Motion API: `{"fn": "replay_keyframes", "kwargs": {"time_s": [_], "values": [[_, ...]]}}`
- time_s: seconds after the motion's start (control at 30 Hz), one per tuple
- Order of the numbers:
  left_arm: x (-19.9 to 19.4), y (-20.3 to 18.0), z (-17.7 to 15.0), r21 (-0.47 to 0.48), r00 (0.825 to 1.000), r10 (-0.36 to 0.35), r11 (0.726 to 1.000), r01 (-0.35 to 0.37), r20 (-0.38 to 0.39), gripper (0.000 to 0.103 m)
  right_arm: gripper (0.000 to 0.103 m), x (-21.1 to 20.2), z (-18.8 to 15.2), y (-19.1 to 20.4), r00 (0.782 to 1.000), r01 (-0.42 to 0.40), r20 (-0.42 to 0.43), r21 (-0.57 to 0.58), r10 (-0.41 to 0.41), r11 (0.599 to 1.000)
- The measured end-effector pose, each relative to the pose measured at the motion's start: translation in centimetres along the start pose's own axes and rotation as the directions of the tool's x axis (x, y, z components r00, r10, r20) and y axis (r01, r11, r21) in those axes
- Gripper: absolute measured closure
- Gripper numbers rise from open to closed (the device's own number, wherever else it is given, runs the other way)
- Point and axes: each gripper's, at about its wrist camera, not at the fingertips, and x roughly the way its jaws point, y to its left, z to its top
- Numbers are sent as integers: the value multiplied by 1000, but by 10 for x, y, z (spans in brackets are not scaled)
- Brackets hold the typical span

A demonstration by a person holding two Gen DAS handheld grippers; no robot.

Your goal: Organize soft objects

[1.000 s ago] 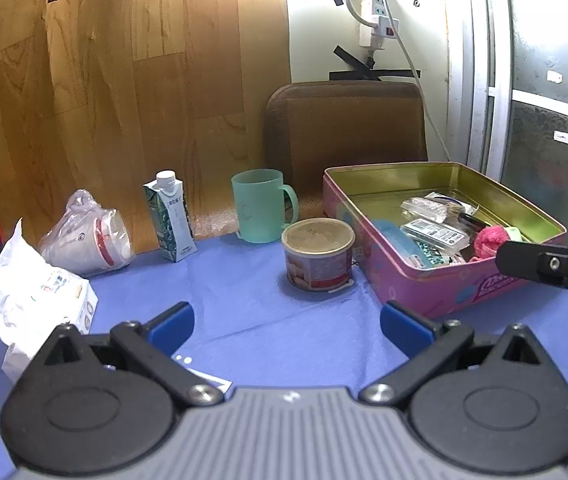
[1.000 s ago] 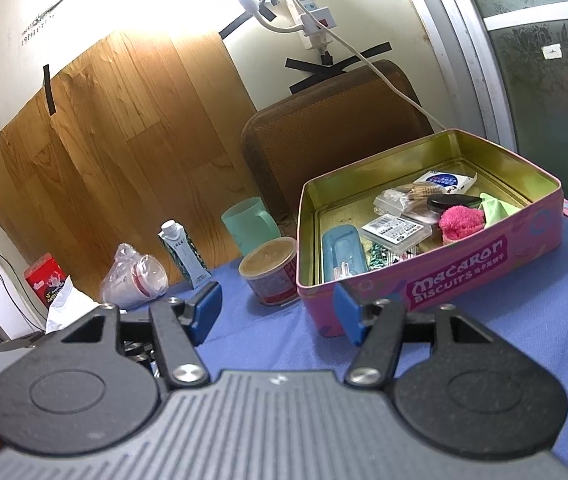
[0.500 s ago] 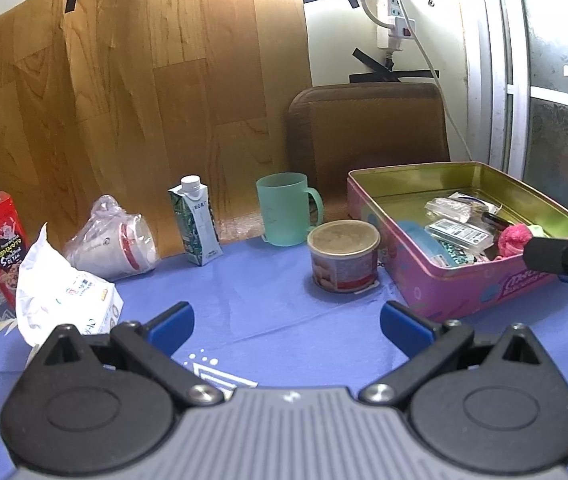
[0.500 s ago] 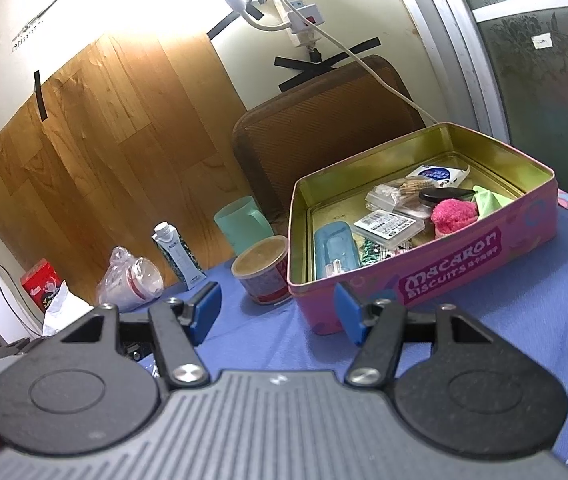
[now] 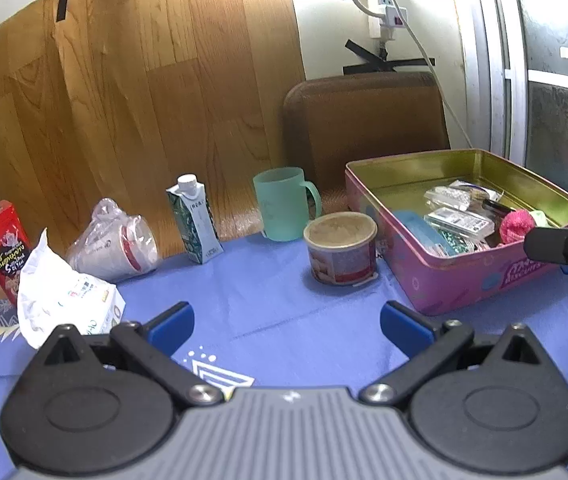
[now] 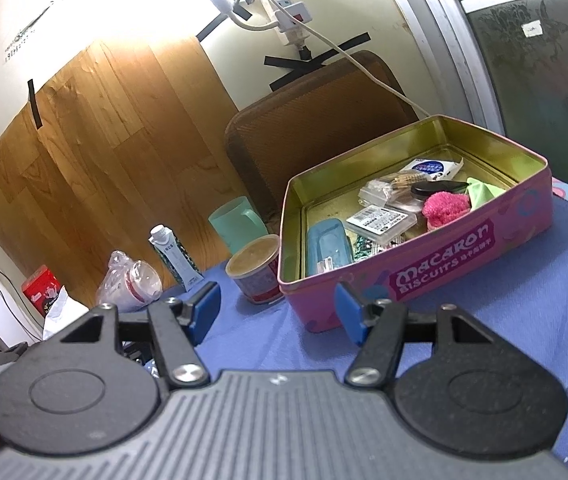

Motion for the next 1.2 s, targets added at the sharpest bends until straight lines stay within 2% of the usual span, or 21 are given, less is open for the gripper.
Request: {"fn": "replay_keyframes", "kwargs": {"time_s": [0.23, 0.6, 1.2], "values": [[7, -8, -1, 27, 999, 24, 999, -23, -46, 0, 37, 1, -1, -11, 1000, 0, -8, 25, 0, 1000], [13, -15, -1, 37, 997, 39, 999, -36, -73, 0, 36, 2, -1, -26, 1000, -6, -11, 61, 6, 998], [13, -22, 1, 61, 996, 63, 996, -59, -64, 0, 36, -1, -3, -33, 1000, -3, -4, 95, 4, 996]]}}
